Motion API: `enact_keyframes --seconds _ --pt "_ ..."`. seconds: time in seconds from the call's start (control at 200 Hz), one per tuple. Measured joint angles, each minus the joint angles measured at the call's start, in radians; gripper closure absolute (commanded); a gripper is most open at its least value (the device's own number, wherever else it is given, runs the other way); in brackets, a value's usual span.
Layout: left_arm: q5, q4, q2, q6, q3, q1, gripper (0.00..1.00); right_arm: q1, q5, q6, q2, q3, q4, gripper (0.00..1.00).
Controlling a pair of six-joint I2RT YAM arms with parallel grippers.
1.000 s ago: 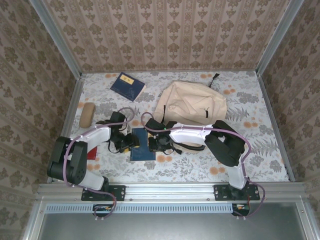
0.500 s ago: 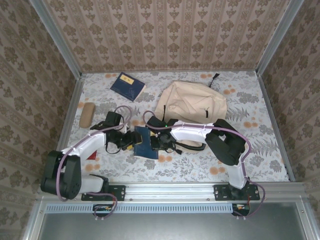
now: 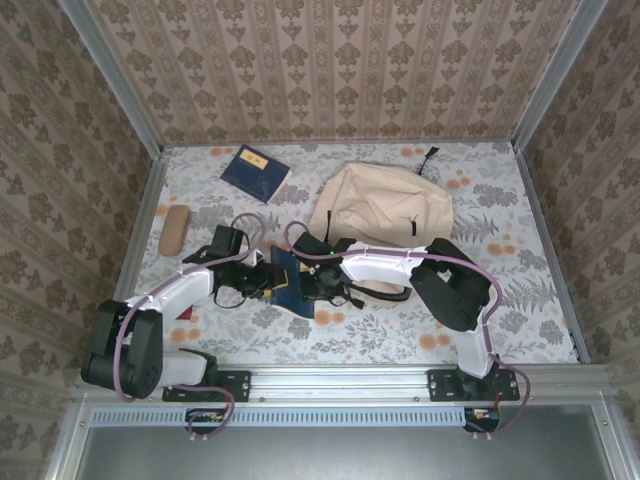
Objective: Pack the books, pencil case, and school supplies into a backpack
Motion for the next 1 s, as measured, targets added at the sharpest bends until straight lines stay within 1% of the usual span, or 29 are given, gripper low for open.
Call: enact_keyframes --seconds 0.105,0.135,0.245,0.4,0.56,0.705,0.765,0.85,1.0 --pt "-0.037 -0.019 -0.001 -0.005 0.002 0.005 0.94 -0.003 -0.003 0.000 -0.012 -0.014 0.016 0.68" --pt "-0.047 -0.026 -0.002 -0.004 0.003 0.006 0.96 -0.006 -0.005 0.000 -0.020 -0.023 0.023 0.66" --pt "-0.075 -0.056 -0.027 0.000 0.021 0.005 0.97 -0.023 -0.030 -0.003 -0.081 -0.069 0.055 0.59" --pt "-0.108 -0.101 -0.129 -0.001 0.087 0.005 0.98 -0.075 -0.103 -0.014 -0.255 -0.151 0.131 0.38" --pt "-0.103 -0.113 -0.188 -0.009 0.187 0.004 0.98 -0.195 -0.201 -0.021 -0.457 -0.246 0.250 0.19" --pt "-0.069 -0.109 -0.179 -0.035 0.311 -0.011 0.98 -0.332 -0.302 -0.014 -0.564 -0.335 0.352 0.07" --pt "-0.045 -0.095 -0.163 -0.056 0.362 -0.027 0.98 -0.390 -0.366 -0.007 -0.579 -0.354 0.389 0.04" --pt "-0.012 -0.058 -0.124 -0.091 0.428 -0.063 0.98 -0.460 -0.454 0.016 -0.583 -0.356 0.441 0.03" --pt "0.044 0.012 -0.043 -0.150 0.498 -0.116 0.98 -0.518 -0.577 0.061 -0.554 -0.328 0.519 0.04"
